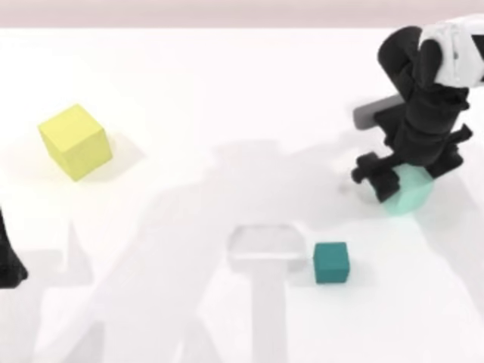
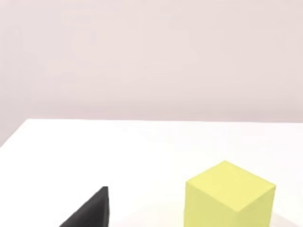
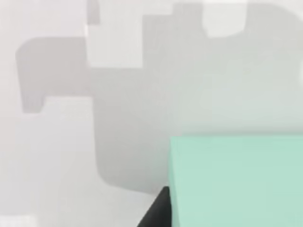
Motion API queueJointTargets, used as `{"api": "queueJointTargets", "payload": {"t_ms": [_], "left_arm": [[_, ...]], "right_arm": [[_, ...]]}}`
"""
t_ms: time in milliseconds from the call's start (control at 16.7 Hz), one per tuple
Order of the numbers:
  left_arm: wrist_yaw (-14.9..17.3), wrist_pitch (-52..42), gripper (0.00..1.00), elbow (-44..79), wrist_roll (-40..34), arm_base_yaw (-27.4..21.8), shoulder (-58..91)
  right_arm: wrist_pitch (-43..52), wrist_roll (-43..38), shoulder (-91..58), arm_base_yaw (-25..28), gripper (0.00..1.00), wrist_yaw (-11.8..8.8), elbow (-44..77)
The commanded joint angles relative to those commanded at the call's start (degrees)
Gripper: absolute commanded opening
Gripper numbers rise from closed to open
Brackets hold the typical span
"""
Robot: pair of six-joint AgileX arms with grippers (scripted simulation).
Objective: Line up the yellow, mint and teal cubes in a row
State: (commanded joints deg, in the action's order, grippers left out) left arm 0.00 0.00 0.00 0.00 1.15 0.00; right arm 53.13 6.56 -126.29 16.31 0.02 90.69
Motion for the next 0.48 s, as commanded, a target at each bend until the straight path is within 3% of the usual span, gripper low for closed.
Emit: {"api": "queueJointTargets", "payload": {"t_ms": [480], "left_arm": [[0.0,0.0,1.0,0.0,0.0,0.0,0.0]], "right_arm": [[12.8,0.1,4.2,0.4,0.0,0.0,8.5]]}}
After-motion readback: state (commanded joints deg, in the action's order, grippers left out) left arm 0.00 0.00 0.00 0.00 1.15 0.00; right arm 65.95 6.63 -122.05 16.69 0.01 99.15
